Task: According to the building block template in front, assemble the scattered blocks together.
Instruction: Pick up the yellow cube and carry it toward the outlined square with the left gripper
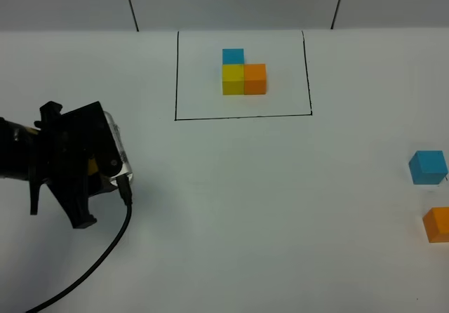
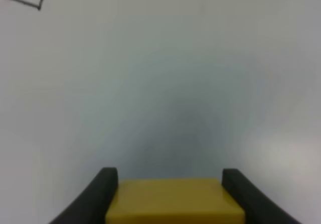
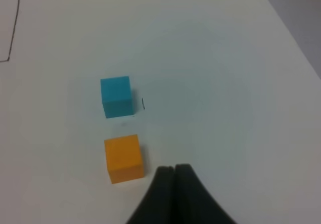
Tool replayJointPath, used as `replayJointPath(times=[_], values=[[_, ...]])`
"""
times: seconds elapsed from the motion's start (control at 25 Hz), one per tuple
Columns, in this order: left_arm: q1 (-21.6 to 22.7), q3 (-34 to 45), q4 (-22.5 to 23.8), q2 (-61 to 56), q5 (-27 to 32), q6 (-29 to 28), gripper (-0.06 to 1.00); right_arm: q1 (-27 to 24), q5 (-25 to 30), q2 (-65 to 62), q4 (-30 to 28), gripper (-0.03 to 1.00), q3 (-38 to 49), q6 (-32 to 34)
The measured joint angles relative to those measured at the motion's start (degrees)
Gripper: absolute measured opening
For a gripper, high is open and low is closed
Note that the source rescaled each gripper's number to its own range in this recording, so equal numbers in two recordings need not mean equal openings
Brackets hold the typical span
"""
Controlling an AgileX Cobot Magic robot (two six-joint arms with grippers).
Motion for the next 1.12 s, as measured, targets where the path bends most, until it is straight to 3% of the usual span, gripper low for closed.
replayJointPath(times=[0.44, 1.12], values=[[-7.1, -6.2, 0.0, 1.6, 0.5, -0.2, 0.47, 0.0, 0.0, 0.0, 0.0, 0.00, 0.0, 0.0], [-15.0, -21.3, 0.1, 20.6, 2.8, -0.2, 0.47, 0.0, 0.0, 0.0, 0.0, 0.00, 0.0, 0.0]])
